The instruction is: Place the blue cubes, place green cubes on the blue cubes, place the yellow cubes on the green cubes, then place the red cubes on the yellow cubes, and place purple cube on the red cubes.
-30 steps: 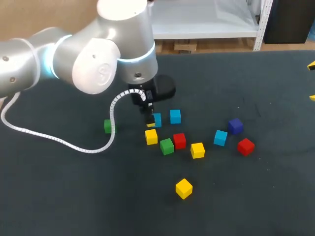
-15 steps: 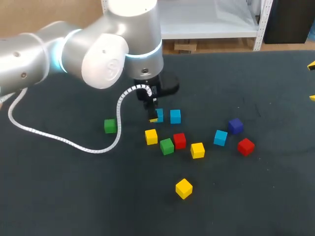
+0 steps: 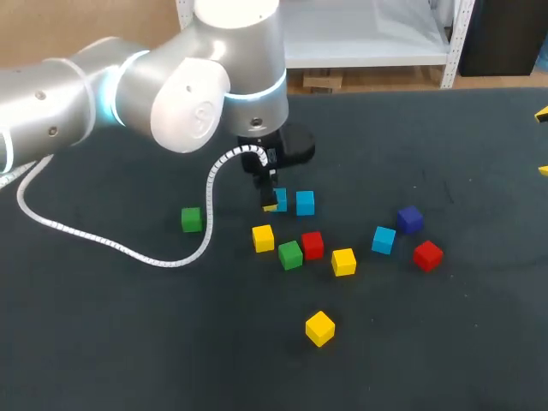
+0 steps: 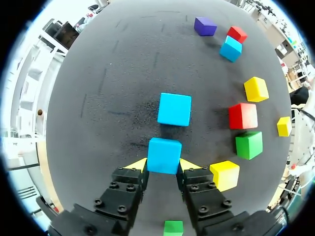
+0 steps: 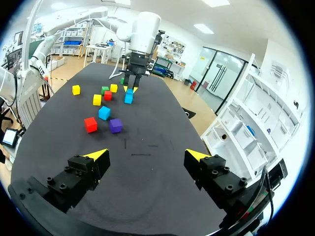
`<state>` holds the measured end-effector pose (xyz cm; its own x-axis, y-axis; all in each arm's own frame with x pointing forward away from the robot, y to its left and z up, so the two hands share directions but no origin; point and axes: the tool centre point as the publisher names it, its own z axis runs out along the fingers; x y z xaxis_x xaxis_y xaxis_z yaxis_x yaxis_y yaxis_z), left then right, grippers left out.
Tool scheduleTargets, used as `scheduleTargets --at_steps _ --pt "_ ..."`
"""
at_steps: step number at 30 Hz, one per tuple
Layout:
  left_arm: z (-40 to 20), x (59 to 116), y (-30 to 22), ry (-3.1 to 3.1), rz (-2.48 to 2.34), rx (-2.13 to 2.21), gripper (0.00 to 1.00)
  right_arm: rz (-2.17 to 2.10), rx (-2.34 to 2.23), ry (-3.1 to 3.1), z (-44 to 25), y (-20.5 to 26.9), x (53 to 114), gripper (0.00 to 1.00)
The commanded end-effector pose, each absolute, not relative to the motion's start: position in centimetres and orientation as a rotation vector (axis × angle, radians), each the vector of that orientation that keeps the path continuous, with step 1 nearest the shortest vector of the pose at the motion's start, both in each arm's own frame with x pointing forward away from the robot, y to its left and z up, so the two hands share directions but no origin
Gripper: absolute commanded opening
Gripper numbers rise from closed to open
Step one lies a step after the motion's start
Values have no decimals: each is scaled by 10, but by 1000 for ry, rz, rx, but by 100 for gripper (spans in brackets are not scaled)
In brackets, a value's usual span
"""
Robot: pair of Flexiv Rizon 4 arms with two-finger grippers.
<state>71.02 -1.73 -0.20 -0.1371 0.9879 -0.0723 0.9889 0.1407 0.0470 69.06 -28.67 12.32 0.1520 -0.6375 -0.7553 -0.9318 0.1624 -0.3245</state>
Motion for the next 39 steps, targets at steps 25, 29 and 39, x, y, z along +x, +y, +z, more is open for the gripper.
scheduleTargets --at_steps 25,29,39 --pt "-6 708 -20 2319 -42 2022 0 423 -1555 1566 123 -287 689 100" --pt "-6 708 -22 2316 -43 2026 0 423 -1555 1566 123 -287 689 100" --pt "-6 709 -22 2315 -43 2026 0 423 -1555 1566 123 -287 689 100"
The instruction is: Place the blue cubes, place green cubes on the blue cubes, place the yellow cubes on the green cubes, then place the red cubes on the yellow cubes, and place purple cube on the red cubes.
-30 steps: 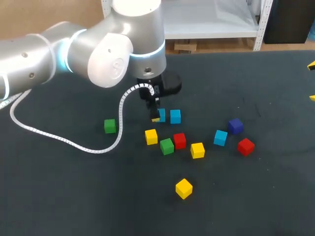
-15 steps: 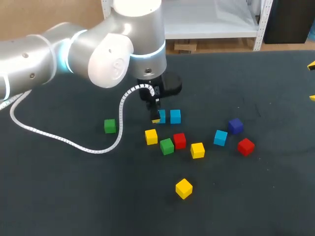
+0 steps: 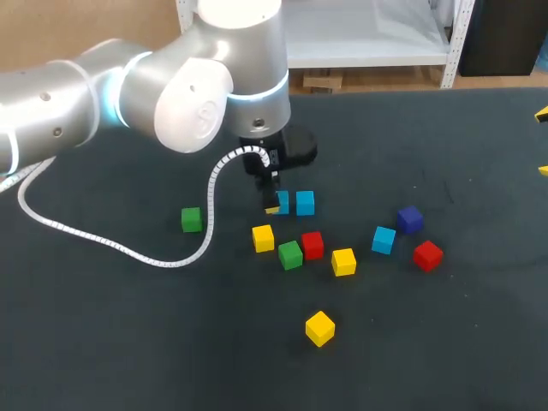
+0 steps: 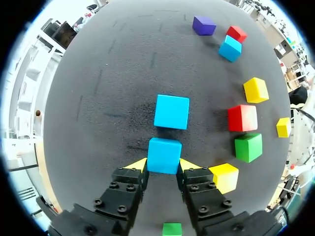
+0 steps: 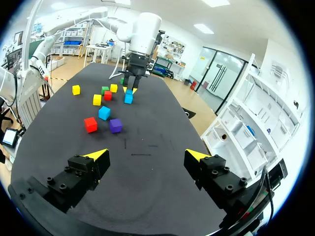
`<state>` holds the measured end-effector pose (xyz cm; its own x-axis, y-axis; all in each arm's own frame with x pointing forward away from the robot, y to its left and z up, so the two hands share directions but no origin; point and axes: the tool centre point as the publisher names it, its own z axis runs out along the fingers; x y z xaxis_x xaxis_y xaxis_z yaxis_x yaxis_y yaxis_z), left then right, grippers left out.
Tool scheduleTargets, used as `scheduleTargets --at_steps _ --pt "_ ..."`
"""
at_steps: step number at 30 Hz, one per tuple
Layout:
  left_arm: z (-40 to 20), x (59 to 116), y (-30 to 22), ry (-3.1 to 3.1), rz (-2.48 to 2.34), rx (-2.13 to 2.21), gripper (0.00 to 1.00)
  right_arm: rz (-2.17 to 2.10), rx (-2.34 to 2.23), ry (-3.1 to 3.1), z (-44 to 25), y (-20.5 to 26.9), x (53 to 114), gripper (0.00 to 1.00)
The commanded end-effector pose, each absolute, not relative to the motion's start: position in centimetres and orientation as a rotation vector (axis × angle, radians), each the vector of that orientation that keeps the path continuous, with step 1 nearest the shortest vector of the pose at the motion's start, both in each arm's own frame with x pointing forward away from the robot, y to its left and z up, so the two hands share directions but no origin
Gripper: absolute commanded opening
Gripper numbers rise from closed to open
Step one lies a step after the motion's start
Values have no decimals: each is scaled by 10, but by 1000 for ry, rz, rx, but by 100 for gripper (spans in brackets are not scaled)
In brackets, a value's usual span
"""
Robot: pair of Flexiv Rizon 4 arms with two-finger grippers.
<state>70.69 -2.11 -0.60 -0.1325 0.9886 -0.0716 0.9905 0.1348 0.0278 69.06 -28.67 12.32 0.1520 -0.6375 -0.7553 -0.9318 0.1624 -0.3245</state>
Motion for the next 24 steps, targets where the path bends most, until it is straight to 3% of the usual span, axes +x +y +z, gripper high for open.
scheduleTargets --at_steps 1,24 --pt "-6 709 -22 2316 -43 2026 0 423 -1555 1566 123 -287 689 100" --pt "-8 706 -20 2318 -55 2025 0 423 -1555 1566 123 -287 689 100"
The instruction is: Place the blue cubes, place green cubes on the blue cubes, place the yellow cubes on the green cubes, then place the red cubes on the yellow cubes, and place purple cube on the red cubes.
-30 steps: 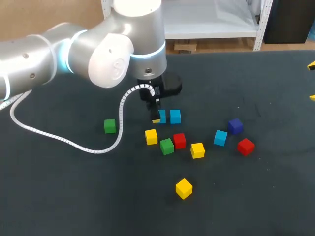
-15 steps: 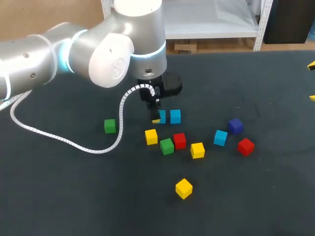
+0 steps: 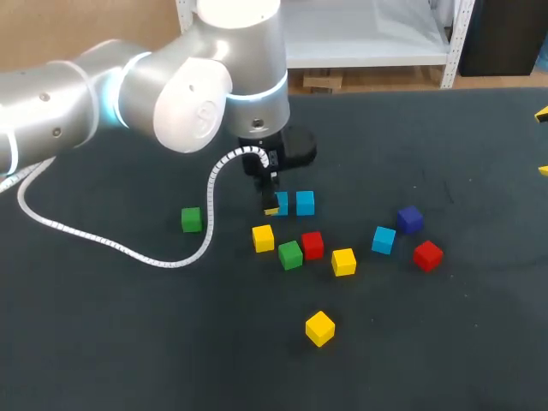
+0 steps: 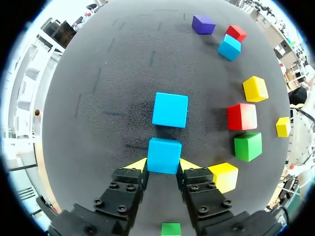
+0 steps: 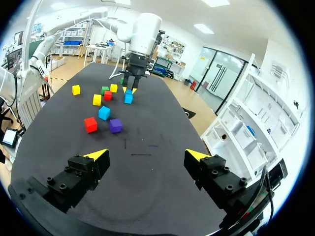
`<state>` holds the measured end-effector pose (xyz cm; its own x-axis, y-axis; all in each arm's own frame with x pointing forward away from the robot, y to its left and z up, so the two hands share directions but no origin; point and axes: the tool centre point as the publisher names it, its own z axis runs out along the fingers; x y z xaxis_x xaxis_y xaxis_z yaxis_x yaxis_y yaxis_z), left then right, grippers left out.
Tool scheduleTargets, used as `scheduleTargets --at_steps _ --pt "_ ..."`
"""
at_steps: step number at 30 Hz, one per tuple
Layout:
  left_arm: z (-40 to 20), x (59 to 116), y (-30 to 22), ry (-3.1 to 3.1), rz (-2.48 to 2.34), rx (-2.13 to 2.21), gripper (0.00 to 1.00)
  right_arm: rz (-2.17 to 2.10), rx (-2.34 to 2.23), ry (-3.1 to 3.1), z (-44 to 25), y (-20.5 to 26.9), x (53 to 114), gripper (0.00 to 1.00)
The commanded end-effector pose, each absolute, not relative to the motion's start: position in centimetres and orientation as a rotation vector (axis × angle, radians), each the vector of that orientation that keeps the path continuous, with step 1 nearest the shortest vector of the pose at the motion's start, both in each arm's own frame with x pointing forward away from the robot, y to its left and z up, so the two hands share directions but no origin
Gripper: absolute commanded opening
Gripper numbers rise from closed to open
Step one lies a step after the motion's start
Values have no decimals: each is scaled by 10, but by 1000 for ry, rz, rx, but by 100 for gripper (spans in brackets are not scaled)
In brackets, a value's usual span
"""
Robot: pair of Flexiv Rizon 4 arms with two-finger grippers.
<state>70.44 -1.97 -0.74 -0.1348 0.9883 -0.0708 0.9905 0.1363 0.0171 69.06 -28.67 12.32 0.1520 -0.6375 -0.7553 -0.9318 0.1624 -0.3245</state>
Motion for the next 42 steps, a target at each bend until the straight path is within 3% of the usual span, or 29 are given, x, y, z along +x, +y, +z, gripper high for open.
scheduleTargets --at_steps 1,8,12,18,35,40,42 --pt "-8 706 -20 2320 -55 2025 0 423 -1555 1566 123 -287 689 100" --pt "-9 707 -20 2324 -56 2026 0 423 -1555 1566 123 -287 689 100" --pt "-9 707 -20 2325 -58 2027 10 423 -1555 1566 123 -287 689 100" --pt "-9 707 -20 2328 -61 2028 12 423 -1555 1566 123 -287 689 100" --pt "-10 707 -20 2339 -73 2030 59 423 -1555 1566 123 -287 689 100" --pt "-10 708 -19 2342 -74 2027 63 423 -1555 1566 123 -287 689 100" --pt "-9 708 -18 2344 -80 2020 79 423 -1555 1566 123 -287 689 100"
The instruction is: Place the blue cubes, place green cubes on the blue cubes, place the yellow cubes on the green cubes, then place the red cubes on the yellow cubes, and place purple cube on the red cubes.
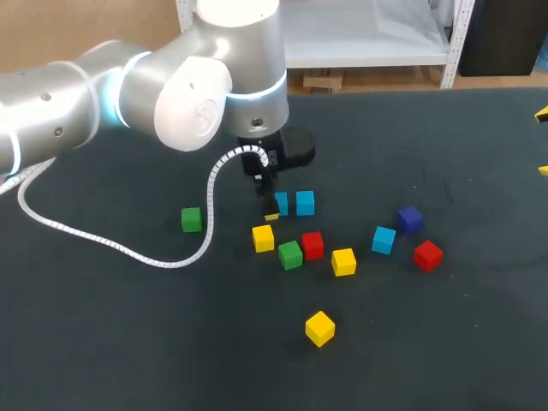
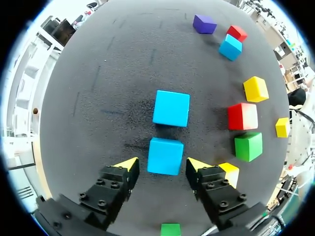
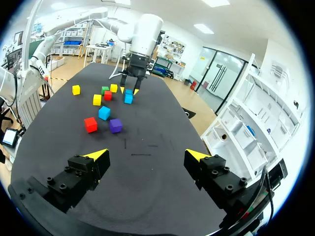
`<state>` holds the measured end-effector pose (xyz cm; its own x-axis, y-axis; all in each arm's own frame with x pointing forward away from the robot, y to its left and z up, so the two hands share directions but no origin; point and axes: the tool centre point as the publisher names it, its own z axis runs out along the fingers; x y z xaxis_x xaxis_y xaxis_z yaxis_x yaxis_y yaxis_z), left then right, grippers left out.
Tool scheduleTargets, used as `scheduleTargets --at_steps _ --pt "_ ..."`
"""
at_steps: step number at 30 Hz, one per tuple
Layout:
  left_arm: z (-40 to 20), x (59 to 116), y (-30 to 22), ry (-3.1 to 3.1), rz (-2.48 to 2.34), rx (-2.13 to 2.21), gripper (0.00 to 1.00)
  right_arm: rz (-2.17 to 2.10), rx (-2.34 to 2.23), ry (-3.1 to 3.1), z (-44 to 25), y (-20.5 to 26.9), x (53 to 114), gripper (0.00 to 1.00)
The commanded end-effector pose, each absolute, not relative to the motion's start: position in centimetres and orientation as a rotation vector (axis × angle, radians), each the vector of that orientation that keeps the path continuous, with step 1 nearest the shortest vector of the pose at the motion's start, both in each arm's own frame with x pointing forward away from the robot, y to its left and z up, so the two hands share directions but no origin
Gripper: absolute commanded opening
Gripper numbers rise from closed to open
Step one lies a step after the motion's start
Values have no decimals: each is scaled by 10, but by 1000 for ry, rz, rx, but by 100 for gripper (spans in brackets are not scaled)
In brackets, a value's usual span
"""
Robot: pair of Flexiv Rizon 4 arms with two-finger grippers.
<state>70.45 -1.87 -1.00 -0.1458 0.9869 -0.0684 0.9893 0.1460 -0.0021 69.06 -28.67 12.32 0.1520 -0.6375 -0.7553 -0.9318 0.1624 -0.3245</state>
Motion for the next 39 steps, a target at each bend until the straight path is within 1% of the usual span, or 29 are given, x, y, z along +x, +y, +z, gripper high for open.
scheduleTargets --at_steps 1,3,11,15,23,29,39 --pt "-7 708 -17 2346 -83 2011 82 423 -1555 1566 123 -287 689 100" --pt "-1 708 -14 2347 -91 1993 100 423 -1555 1566 123 -287 689 100" --pt "30 697 5 2337 -157 1928 100 423 -1555 1566 123 -287 689 100" --pt "52 686 15 2255 -253 1981 100 423 -1555 1566 123 -287 689 100" --pt "99 663 47 2022 -469 1946 100 423 -1555 1566 123 -287 689 100" --pt "112 647 63 1933 -568 1995 100 423 -1555 1566 123 -287 689 100" --pt "149 631 92 1913 -558 2001 100 423 -1555 1566 123 -287 689 100"
